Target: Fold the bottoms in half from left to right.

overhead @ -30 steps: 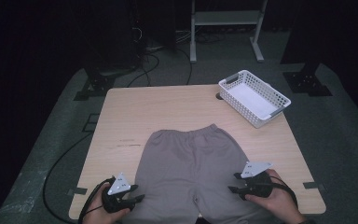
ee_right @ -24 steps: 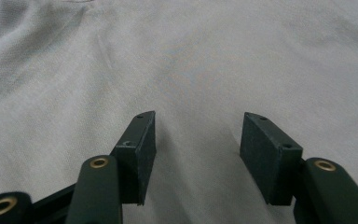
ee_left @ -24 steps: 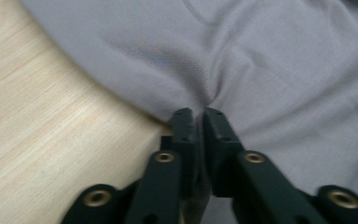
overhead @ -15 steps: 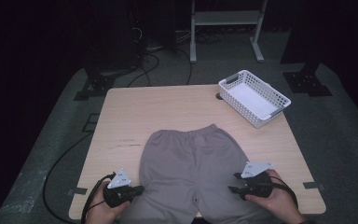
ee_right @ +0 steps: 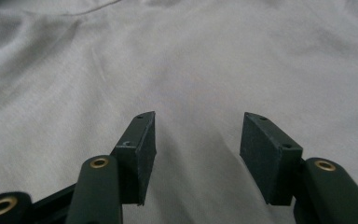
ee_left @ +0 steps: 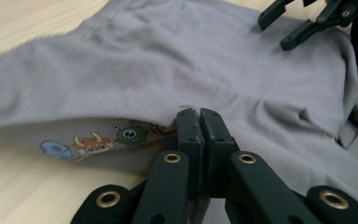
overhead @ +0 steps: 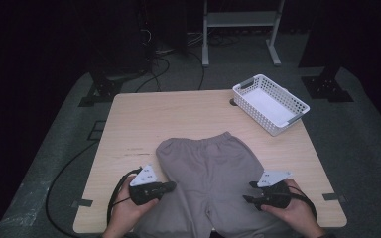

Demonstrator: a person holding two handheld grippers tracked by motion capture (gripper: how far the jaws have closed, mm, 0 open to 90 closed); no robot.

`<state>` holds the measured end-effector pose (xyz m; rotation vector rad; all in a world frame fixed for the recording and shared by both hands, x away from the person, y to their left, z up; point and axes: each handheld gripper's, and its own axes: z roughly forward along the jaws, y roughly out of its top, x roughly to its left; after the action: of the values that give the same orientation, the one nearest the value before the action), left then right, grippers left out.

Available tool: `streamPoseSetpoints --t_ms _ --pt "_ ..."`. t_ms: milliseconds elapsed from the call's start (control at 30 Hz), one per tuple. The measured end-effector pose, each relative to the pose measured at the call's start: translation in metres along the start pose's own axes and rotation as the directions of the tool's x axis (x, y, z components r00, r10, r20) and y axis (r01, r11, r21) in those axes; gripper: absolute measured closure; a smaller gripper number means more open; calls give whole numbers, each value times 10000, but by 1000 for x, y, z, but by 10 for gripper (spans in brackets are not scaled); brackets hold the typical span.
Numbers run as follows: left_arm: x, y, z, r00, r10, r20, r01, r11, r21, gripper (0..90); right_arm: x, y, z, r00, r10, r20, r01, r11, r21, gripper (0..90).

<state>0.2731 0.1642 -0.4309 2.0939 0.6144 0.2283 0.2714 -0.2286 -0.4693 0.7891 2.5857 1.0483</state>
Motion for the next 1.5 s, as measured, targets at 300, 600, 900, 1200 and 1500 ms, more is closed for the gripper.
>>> streamPoseSetpoints --t_ms 300,600,900,1200,1500 --pt "-12 17 51 9958 472 786 -521 9968 607 875 -2 1 -3 9999 108 48 -107 9997 -223 444" --pt "-13 8 78 9929 664 991 -827 9819 1702 873 -8 17 -6 9996 263 102 -254 9966 -778 444" --pt "-11 4 80 9925 581 1078 -782 9782 1926 866 -23 41 0 9988 448 -180 -468 9904 -1301 492" --pt "-11 2 79 9933 487 1048 -670 9815 1794 858 -29 66 17 9981 268 -555 -334 9919 -1225 508" --pt "-11 1 78 9933 497 1041 -676 9821 1761 851 -33 97 30 9976 -133 -675 42 9910 -1336 545"
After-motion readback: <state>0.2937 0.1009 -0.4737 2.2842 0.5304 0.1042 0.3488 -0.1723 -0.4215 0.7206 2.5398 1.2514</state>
